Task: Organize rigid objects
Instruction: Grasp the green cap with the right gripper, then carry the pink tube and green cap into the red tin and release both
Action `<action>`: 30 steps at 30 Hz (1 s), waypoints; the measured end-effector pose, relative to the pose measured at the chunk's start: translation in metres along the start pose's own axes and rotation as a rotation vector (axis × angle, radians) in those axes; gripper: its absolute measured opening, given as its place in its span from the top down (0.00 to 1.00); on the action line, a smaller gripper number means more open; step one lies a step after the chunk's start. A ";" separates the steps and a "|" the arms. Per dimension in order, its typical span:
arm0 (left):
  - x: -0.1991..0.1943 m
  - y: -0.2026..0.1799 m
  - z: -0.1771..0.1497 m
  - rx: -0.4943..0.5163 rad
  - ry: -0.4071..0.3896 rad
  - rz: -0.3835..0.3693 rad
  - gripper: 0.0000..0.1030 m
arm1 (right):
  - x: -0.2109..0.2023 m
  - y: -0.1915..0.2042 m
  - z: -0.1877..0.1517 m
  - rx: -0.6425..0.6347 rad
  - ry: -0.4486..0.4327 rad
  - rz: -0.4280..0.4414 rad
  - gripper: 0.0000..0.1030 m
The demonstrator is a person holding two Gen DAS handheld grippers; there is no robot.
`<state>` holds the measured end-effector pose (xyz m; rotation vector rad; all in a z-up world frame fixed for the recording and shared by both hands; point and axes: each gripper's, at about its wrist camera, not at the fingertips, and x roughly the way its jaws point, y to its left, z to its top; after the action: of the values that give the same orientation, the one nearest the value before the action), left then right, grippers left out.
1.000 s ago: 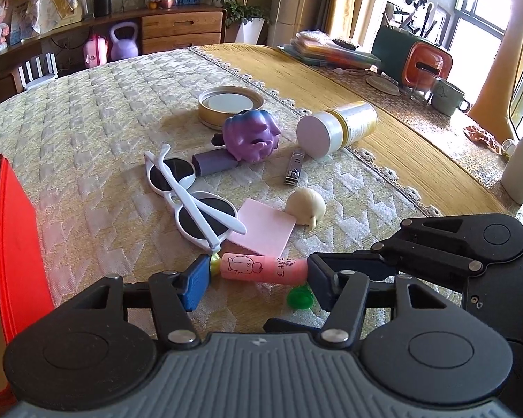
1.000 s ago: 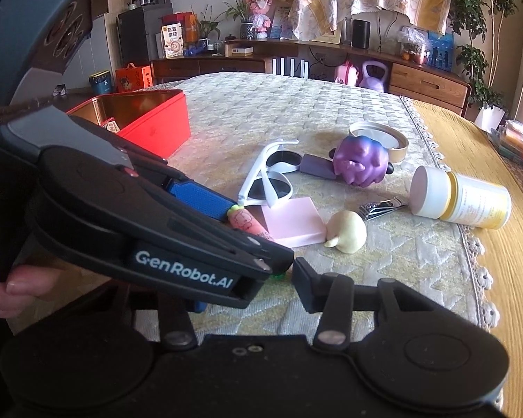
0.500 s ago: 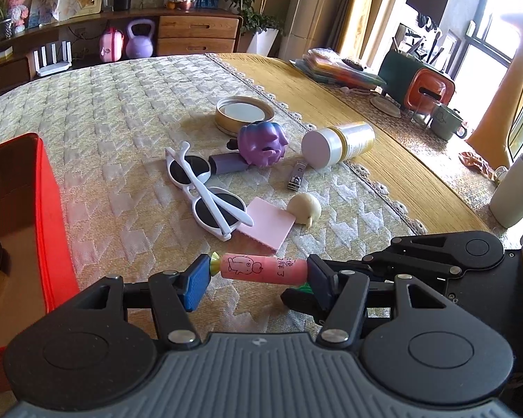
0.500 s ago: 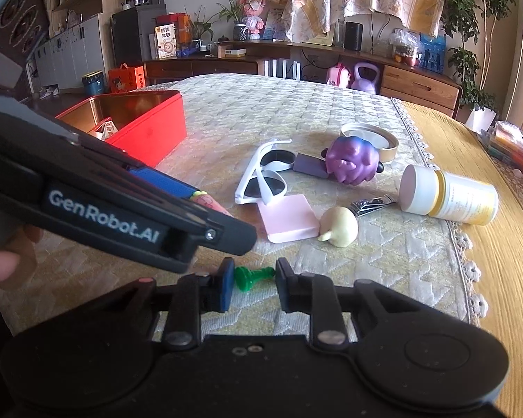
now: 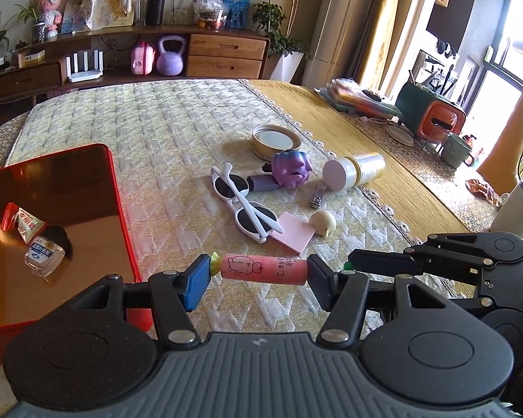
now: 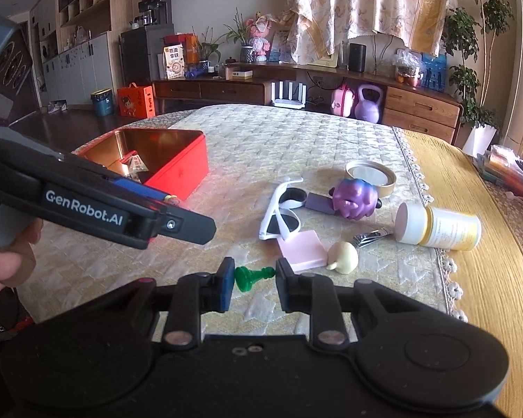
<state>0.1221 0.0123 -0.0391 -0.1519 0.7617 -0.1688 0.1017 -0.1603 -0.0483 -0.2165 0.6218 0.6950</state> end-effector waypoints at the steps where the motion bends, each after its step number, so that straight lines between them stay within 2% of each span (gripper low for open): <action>1: -0.003 0.001 0.000 -0.003 -0.004 0.001 0.42 | -0.002 0.003 0.003 -0.002 -0.003 0.006 0.76; 7: -0.025 0.010 0.000 -0.015 -0.029 0.039 0.42 | -0.010 0.020 0.021 -0.017 -0.024 0.032 0.76; 14: -0.052 0.039 -0.004 -0.048 -0.056 0.084 0.42 | -0.006 0.042 0.045 -0.048 -0.031 0.077 0.76; 22: -0.069 0.078 -0.007 -0.086 -0.073 0.154 0.42 | 0.020 0.068 0.072 -0.079 -0.015 0.121 0.76; 30: -0.062 0.119 -0.008 -0.120 -0.054 0.214 0.42 | 0.056 0.092 0.098 -0.101 0.011 0.148 0.76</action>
<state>0.0837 0.1411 -0.0266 -0.1866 0.7293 0.0843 0.1200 -0.0235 -0.0023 -0.2700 0.6177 0.8692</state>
